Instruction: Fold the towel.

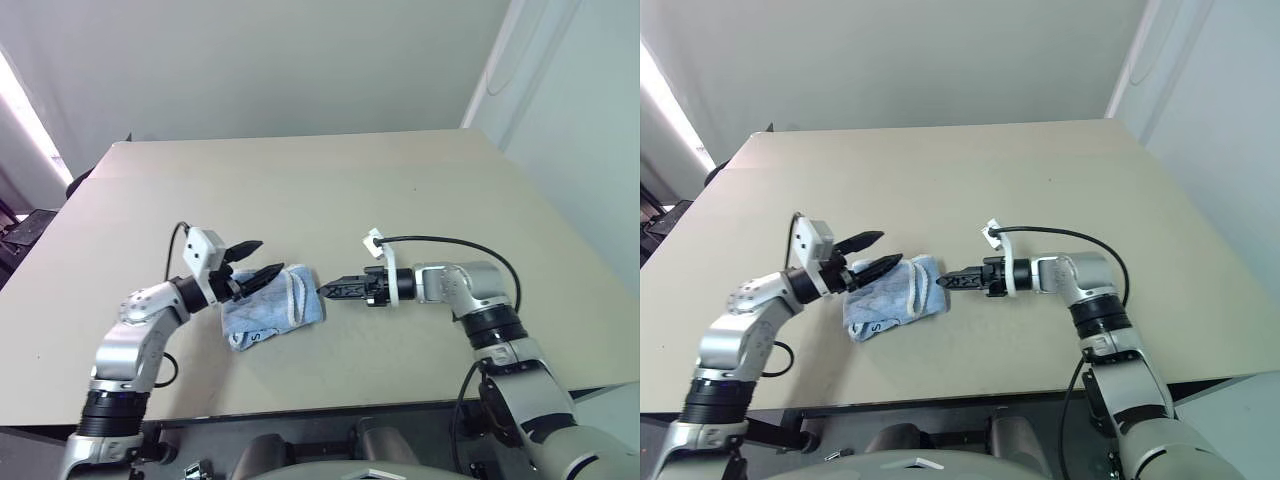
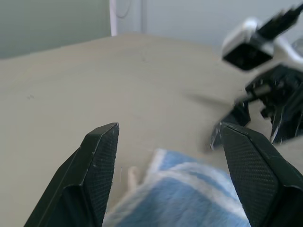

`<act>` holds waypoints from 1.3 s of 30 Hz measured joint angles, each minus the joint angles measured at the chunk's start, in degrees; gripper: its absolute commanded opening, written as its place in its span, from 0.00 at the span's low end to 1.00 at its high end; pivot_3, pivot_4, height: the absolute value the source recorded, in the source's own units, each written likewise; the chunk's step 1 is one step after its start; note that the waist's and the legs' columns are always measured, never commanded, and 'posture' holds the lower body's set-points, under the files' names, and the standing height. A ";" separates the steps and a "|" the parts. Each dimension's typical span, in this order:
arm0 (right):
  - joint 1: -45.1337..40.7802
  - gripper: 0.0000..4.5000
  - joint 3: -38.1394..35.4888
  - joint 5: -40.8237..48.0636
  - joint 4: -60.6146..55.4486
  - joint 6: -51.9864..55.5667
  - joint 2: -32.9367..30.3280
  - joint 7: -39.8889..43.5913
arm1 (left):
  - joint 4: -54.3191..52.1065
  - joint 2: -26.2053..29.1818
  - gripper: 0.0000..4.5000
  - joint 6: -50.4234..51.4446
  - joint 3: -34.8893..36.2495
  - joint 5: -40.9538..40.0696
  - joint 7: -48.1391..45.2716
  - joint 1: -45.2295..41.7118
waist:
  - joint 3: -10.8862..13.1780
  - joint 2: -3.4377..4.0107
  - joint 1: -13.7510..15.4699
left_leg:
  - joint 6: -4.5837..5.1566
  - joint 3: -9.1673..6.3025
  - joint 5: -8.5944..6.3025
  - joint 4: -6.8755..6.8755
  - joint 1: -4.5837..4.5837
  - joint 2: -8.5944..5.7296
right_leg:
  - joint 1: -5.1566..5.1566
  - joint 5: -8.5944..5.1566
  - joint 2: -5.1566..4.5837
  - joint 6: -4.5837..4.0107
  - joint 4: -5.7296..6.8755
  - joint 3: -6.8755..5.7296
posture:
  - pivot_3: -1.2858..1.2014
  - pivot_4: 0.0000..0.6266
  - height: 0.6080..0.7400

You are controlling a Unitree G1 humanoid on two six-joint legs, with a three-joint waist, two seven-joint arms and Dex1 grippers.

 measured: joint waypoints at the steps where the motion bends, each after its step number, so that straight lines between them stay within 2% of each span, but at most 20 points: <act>1: -0.78 1.00 0.07 -0.11 1.94 0.01 0.92 -0.24 | -1.47 1.57 0.79 0.96 0.99 -0.96 -0.36 0.93 | 0.00 0.01 -0.10 | 0.00 0.01 0.00 -0.01 -0.02 -0.01 | -0.01 0.00 -0.03 0.00 -0.02 0.00 | 0.52 0.00 1.00; 6: -3.77 1.00 -0.40 -0.42 8.62 0.72 4.59 -0.63 | -7.39 6.76 0.79 3.50 6.94 -3.51 -1.26 10.78 | 0.00 0.01 -1.11 | 0.02 0.00 -0.03 -0.07 -0.09 0.00 | -0.08 0.00 -0.19 0.01 -0.07 0.00 | 0.52 0.00 1.00; 10: -4.76 1.00 -0.44 -0.90 10.64 0.77 6.19 -0.65 | -9.06 7.15 0.79 4.68 9.22 -3.61 -0.47 16.34 | 0.00 0.00 -1.20 | 0.01 -0.06 -0.03 -0.05 -0.08 0.01 | -0.07 -0.06 -0.22 -0.11 -0.05 0.00 | 0.52 0.00 1.00; 20: -5.14 1.00 -0.09 -1.52 12.15 1.15 11.69 -0.92 | -11.07 5.35 0.79 5.13 10.25 -4.44 3.38 18.49 | 0.00 0.00 -1.55 | 0.00 -0.06 -0.03 -0.12 -0.03 0.08 | -0.11 0.00 -0.12 -0.04 0.01 0.00 | 0.52 0.00 1.00; 28: -9.64 1.00 -1.11 -4.04 20.37 -2.21 15.21 -2.46 | -12.36 5.98 0.79 6.78 13.78 -6.69 3.86 21.68 | -0.03 -0.03 -2.63 | 0.00 -0.07 -0.03 -0.12 0.06 0.10 | -0.06 -0.04 -0.15 -0.21 0.03 0.00 | 0.52 0.00 1.00; 31: -10.40 0.87 -1.50 -4.94 22.71 -3.94 15.78 -2.61 | -12.74 6.15 0.80 6.79 13.87 -6.68 4.10 22.32 | -0.04 -0.02 -3.05 | -0.01 -0.07 -0.03 -0.11 0.11 0.10 | -0.01 -0.03 -0.15 -0.27 0.03 0.01 | 0.52 0.00 1.00; 39: -10.53 0.22 0.16 -7.82 21.66 -4.28 14.63 -0.69 | -12.71 6.53 0.80 6.73 15.47 -6.43 5.06 23.42 | -0.03 -0.02 -2.93 | -0.01 -0.08 -0.04 -0.13 -0.03 0.09 | -0.09 0.00 -0.18 -0.19 -0.04 -0.01 | 0.52 0.00 1.00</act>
